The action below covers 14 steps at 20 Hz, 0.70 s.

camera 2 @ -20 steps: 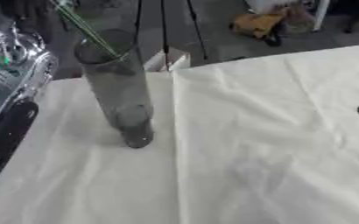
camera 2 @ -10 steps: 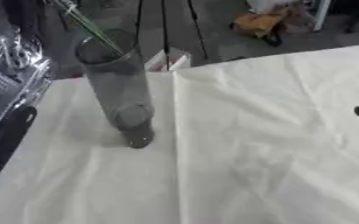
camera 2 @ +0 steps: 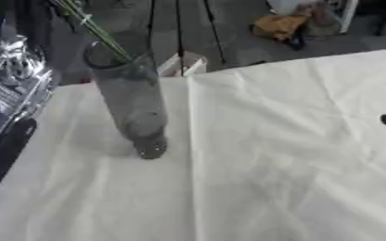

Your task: Arrange flowers into the vase.

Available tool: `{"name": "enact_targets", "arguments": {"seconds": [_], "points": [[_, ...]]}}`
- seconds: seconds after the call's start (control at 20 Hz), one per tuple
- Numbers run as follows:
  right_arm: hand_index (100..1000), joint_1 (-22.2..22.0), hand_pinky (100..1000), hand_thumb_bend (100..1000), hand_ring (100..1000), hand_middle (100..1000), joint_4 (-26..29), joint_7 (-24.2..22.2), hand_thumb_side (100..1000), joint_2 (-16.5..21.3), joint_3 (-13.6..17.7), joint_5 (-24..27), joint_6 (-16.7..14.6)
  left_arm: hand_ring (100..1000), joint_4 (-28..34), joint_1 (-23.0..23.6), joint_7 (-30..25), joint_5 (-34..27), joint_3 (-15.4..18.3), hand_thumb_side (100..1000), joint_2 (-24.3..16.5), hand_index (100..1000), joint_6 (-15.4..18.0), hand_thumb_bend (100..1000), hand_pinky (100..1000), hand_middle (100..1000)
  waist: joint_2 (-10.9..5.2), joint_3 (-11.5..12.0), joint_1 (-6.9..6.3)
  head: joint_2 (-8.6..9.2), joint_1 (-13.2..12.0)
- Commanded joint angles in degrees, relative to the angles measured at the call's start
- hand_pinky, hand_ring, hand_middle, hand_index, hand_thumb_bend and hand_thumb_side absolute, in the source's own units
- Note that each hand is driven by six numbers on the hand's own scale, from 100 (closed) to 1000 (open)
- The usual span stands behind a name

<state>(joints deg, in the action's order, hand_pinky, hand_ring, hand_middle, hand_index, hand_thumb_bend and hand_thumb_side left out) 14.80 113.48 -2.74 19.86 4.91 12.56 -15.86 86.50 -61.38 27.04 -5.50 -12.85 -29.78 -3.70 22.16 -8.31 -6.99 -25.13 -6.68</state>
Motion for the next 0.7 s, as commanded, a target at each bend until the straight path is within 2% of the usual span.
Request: {"name": "enact_targets", "arguments": {"seconds": [0.05, 0.4, 0.6, 0.7], "points": [[749, 0.11, 943, 100, 816, 411, 1.11, 0.15, 886, 0.51, 0.44, -0.48, 0.11, 116, 0.46, -0.55, -2.42, 1.39, -0.03, 951, -2.33, 364, -1.84, 100, 100, 186, -1.47, 0.15, -0.18, -0.1, 0.22], [748, -0.28, 944, 100, 816, 411, 1.11, 0.42, 883, 0.54, 0.58, -0.54, 0.36, 185, 0.88, 0.09, -8.25, 5.1, 0.05, 899, -3.94, 412, -6.26, 100, 100, 242, -2.01, 0.42, -0.3, -0.32, 0.44], [748, -0.38, 944, 100, 816, 411, 1.11, 0.5, 881, 0.51, 0.6, -0.51, 0.55, 277, 1.2, 0.33, -12.22, 7.74, 0.16, 912, -4.42, 470, -7.66, 100, 109, 306, -2.26, 0.57, -0.32, -0.46, 0.47], [748, -0.39, 944, 100, 816, 411, 1.11, 0.51, 880, 0.5, 0.6, -0.47, 0.61, 332, 1.25, 0.41, -13.99, 8.92, 0.24, 909, -4.53, 493, -8.05, 100, 160, 353, -2.37, 0.59, -0.34, -0.43, 0.42]]}}
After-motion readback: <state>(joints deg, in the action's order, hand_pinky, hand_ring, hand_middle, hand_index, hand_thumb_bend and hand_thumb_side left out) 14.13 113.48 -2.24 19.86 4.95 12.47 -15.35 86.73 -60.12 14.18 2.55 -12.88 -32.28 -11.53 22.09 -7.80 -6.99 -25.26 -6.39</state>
